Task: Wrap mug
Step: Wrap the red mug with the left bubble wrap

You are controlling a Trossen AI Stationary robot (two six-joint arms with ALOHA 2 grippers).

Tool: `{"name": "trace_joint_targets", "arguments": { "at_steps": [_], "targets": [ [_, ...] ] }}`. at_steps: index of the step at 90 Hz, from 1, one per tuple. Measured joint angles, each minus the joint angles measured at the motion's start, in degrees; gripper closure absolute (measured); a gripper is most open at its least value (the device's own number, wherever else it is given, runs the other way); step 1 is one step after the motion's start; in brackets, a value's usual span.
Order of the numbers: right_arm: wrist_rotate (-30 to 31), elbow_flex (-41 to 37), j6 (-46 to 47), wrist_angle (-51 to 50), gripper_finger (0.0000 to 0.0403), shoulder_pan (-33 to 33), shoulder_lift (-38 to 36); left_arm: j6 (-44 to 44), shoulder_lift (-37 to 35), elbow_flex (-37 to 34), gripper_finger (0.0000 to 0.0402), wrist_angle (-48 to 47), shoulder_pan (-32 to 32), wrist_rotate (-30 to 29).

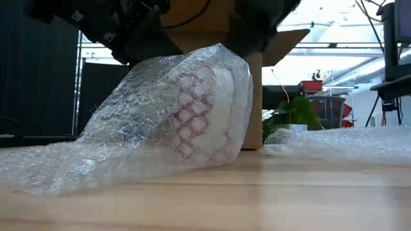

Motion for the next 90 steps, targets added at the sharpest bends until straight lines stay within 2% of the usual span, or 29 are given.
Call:
{"name": "trace_joint_targets", "arguments": {
  "at_steps": [14, 25, 39, 50, 69, 79, 90],
  "targets": [
    [-0.06, 0.0, 0.21, 0.08, 0.0403, 1.12, 1.17, 0.0, 0.0, 0.0, 0.0272, 0.02, 0.0, 0.0],
    [0.3, -0.04, 0.63, -3.55, 0.0403, 1.12, -0.03, -0.05, 0.0, -0.01, 0.0272, 0.02, 0.0, 0.0],
    [-1.95, 0.04, 7.78, -10.65, 0.0403, 2.11, -5.97, -0.09, 0.0, -0.04, 0.0272, 0.09, 0.0, 0.0],
    [-4.59, -1.61, 13.83, -15.2, 0.0403, 3.58, -6.68, -0.07, 0.02, -0.04, 0.0272, 0.19, 0.02, 0.0],
    [-4.55, -9.56, 19.2, -11.72, 0.0403, 4.31, -4.61, -0.07, 0.02, -0.04, 0.0272, 0.46, 0.0, 0.0],
    [-4.35, -10.93, 21.99, -11.02, 0.0403, 3.38, -4.38, -0.07, 0.02, -0.04, 0.0272, 0.46, 0.0, 0.0],
    [-4.23, -11.13, 20.8, -6.68, 0.0403, 2.48, -4.38, -0.07, 0.02, -0.04, 0.0272, 0.57, 0.0, 0.0]
  ]
}}
